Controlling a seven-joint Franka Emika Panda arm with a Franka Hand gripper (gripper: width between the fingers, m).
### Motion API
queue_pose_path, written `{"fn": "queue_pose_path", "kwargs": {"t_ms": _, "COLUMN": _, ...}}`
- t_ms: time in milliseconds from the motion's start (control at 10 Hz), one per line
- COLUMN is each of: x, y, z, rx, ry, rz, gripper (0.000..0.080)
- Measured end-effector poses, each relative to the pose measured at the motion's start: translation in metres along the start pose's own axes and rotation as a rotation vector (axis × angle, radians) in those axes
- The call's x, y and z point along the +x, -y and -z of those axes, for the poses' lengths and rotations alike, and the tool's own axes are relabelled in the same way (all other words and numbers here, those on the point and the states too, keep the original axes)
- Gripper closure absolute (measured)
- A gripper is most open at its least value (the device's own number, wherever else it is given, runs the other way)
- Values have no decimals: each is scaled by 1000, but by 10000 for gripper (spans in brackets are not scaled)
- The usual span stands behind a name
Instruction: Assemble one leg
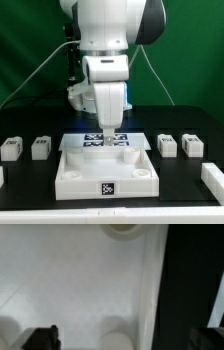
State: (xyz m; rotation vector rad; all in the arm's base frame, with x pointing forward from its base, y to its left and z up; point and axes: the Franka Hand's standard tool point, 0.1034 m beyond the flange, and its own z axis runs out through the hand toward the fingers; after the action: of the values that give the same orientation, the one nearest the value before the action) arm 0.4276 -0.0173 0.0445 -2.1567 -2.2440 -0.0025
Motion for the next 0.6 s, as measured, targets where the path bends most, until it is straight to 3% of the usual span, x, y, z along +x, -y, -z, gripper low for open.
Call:
{"fn": "queue_pose_path", "kwargs": {"t_ms": 400, "x": 2, "y": 14, "z": -25, "rx": 50, "ry": -12, "rz": -46, "gripper": 150}}
{"fn": "queue_pose_path", "kwargs": {"t_ms": 600, "x": -1, "y": 18, "z": -33, "rx": 57, "ry": -16, "rz": -55, "gripper": 150}}
